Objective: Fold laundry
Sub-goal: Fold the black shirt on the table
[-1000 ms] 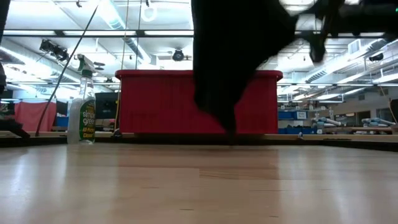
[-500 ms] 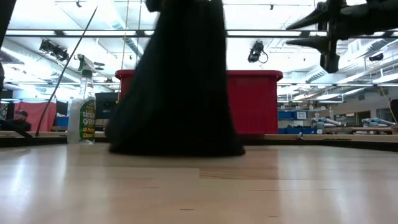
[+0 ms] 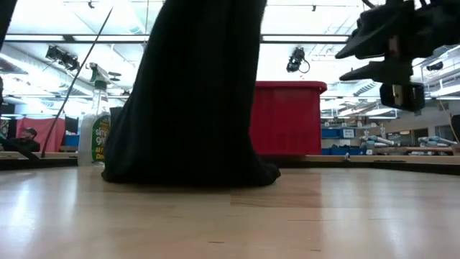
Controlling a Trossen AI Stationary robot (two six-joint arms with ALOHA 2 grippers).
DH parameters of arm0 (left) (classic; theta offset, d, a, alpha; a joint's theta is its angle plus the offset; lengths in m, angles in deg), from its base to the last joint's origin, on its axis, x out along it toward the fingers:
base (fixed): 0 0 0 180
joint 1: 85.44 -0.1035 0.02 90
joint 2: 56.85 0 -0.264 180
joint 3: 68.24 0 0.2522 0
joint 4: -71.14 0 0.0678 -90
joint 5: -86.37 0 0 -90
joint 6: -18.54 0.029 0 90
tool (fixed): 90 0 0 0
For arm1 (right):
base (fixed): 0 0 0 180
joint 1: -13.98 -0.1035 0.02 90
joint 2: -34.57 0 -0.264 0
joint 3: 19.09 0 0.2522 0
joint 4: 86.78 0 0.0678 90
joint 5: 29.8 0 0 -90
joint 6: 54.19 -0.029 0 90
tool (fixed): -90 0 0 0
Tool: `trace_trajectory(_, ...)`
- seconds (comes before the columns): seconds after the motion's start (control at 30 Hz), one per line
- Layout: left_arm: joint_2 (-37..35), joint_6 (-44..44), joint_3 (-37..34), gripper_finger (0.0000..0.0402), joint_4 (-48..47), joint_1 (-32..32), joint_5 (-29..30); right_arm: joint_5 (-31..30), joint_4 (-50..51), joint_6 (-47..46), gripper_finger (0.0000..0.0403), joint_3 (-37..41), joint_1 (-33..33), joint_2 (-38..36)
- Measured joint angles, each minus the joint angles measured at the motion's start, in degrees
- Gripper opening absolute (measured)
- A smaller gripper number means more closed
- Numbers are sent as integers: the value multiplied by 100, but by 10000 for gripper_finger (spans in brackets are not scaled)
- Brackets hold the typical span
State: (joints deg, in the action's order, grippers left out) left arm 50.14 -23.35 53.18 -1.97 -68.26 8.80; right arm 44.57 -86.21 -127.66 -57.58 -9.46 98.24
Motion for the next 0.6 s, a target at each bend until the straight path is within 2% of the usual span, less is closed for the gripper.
trace_trajectory(0.2, 326, -31, -6, 18, 279, 11, -808, 225, 45, 373, 130, -660, -292, 1106)
trace_trajectory(0.37, 210, -438, -7, 18, 656, 114, -599, 631, -44, 1279, 130, -1031, -97, 1622)
trace_trajectory(0.6, -243, -722, -3, 18, 934, -22, 127, 2305, -431, 1617, 130, -1468, 364, 1958)
